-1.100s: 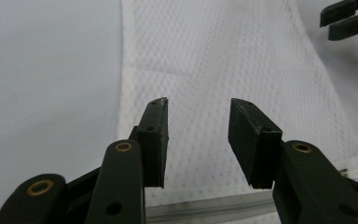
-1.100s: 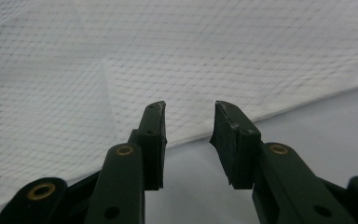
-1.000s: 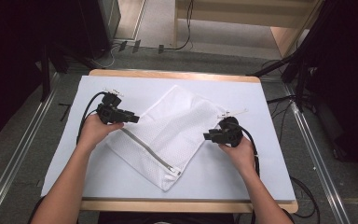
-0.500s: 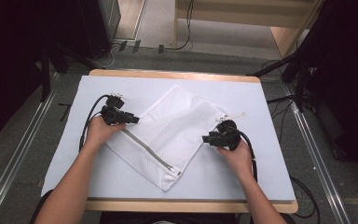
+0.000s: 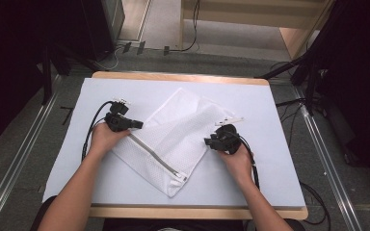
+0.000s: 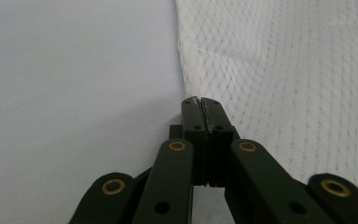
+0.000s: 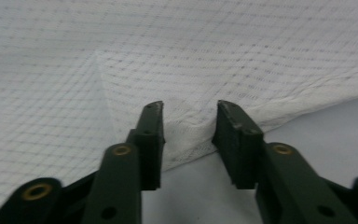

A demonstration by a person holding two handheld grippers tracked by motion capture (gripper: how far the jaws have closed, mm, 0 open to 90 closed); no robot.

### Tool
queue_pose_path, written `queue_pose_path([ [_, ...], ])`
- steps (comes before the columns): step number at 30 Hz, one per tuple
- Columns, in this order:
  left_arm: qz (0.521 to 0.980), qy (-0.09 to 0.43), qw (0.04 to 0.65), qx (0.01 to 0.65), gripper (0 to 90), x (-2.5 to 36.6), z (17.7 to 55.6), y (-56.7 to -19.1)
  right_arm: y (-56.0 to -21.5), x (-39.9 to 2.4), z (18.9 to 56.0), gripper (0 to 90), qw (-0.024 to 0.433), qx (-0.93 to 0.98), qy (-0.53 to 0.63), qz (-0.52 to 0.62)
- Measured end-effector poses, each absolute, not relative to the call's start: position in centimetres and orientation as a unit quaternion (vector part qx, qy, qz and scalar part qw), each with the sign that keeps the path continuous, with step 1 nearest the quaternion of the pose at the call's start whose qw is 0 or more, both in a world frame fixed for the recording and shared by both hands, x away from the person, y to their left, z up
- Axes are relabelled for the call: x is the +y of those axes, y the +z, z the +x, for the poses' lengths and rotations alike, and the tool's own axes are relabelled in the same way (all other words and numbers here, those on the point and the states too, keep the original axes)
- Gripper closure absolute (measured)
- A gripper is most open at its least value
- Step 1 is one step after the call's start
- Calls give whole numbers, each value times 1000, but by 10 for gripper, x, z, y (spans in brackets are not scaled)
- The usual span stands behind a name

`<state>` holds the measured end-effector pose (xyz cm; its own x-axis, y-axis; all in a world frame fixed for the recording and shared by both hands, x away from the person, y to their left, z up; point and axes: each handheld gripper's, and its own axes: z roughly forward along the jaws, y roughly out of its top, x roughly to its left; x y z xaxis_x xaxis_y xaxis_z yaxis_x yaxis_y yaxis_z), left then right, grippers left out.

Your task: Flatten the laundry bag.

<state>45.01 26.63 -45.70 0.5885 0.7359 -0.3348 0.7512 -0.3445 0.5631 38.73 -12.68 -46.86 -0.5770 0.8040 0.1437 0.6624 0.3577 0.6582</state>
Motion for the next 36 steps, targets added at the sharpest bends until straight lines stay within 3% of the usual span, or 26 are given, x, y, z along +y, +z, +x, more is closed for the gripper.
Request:
queue_pose_path([
  [2, 818, -6, 348, 458, 900, 266, 450, -456, -467, -124, 389, 831, 121, 828, 326, 439],
  [6, 813, 1, 348, 467, 900, 266, 450, -456, -466, -128, 394, 900, 85, 824, 333, 451],
  [25, 778, -3, 369, 508, 900, 284, 444, -456, -460, -139, 406, 900, 72, 819, 331, 463],
  [36, 772, -9, 379, 510, 900, 285, 416, -454, -461, -144, 437, 900, 69, 818, 331, 465],
])
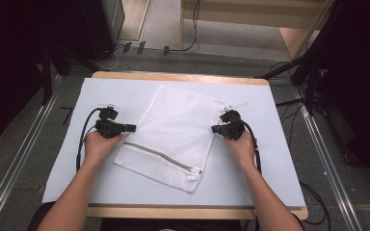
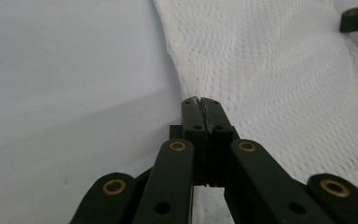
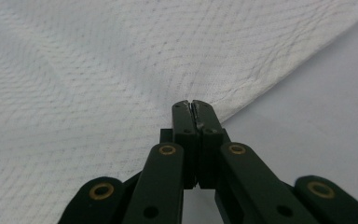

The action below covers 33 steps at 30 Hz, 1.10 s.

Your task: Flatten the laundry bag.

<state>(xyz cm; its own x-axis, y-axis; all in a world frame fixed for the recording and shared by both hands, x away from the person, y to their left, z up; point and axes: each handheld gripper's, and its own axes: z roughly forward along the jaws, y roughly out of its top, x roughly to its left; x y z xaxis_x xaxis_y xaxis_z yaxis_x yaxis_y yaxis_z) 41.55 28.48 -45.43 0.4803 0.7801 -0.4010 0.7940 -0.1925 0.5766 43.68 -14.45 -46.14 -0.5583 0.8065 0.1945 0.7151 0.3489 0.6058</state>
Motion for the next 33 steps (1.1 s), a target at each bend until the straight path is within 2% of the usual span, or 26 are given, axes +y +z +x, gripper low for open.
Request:
queue_pose_path([
  [16, 767, -16, 387, 511, 900, 288, 383, -458, -463, -126, 479, 900, 81, 822, 333, 455],
  [29, 769, -4, 381, 514, 891, 287, 391, -458, -464, -130, 472, 894, 73, 822, 333, 456],
  [32, 766, -8, 385, 514, 858, 289, 393, -456, -465, -132, 471, 861, 75, 820, 336, 457],
  [33, 768, -9, 383, 514, 815, 291, 394, -455, -465, -132, 471, 791, 78, 820, 337, 455],
])
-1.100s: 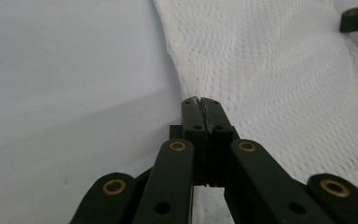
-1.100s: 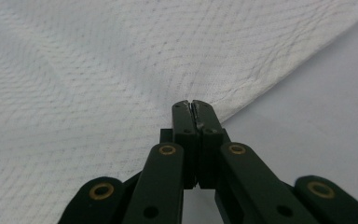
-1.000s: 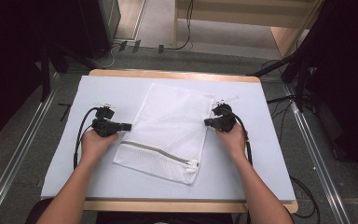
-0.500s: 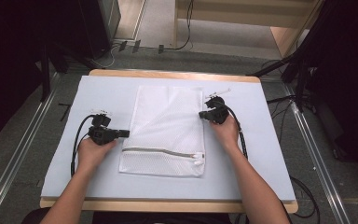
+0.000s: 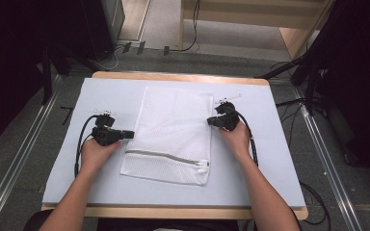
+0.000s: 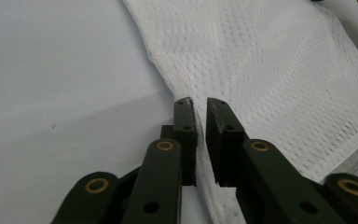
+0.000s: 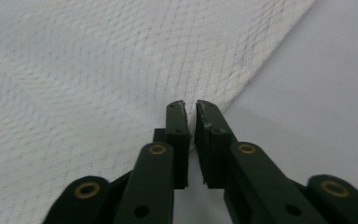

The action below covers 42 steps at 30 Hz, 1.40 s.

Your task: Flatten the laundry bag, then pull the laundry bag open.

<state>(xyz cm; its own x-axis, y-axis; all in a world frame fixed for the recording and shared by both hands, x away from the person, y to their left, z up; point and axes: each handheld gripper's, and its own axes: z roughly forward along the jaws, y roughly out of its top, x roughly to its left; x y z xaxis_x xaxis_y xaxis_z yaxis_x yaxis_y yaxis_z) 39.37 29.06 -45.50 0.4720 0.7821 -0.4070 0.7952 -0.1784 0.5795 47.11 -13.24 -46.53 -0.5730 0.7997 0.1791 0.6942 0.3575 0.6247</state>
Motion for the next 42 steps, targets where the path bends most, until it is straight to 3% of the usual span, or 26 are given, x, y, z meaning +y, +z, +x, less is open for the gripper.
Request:
queue_pose_path([
  [2, 767, -12, 387, 512, 801, 292, 393, -454, -465, -133, 471, 751, 78, 819, 338, 457],
  [4, 767, -15, 388, 510, 733, 294, 393, -452, -465, -132, 471, 662, 77, 819, 338, 456],
  [8, 770, -14, 387, 507, 609, 296, 391, -447, -461, -134, 467, 587, 64, 816, 349, 456],
  [11, 775, -4, 392, 495, 530, 297, 388, -439, -456, -137, 460, 556, 60, 816, 358, 449],
  [17, 774, -12, 404, 488, 475, 299, 388, -433, -449, -142, 446, 539, 52, 817, 371, 437],
  [27, 791, -2, 395, 467, 443, 285, 388, -420, -441, -147, 418, 527, 38, 819, 392, 417],
  [42, 821, -17, 402, 405, 466, 247, 379, -409, -440, -152, 386, 503, 23, 821, 404, 403],
])
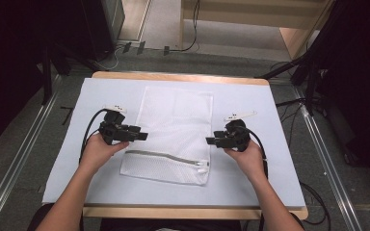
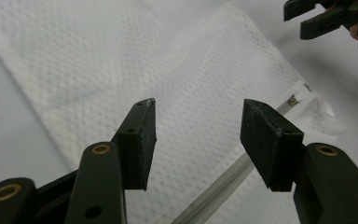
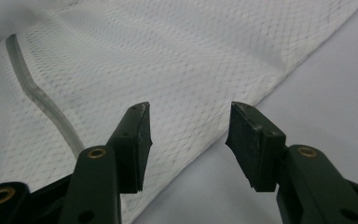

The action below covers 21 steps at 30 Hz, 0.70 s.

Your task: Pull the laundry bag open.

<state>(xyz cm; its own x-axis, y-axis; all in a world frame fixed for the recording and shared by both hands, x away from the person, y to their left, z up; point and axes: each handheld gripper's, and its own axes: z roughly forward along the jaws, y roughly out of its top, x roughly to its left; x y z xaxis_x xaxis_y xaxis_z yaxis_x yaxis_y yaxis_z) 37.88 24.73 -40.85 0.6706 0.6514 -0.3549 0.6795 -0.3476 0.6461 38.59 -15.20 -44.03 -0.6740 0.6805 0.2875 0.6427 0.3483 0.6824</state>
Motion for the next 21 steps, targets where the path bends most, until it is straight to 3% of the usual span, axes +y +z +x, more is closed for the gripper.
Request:
queue_pose_path([
  [15, 842, -16, 402, 358, 456, 210, 373, -405, -447, -148, 364, 619, 11, 831, 395, 392],
  [18, 844, -13, 404, 354, 448, 205, 375, -407, -448, -145, 359, 758, -1, 833, 393, 389],
  [21, 845, -18, 403, 350, 444, 200, 377, -409, -449, -142, 356, 809, 2, 840, 387, 379],
])
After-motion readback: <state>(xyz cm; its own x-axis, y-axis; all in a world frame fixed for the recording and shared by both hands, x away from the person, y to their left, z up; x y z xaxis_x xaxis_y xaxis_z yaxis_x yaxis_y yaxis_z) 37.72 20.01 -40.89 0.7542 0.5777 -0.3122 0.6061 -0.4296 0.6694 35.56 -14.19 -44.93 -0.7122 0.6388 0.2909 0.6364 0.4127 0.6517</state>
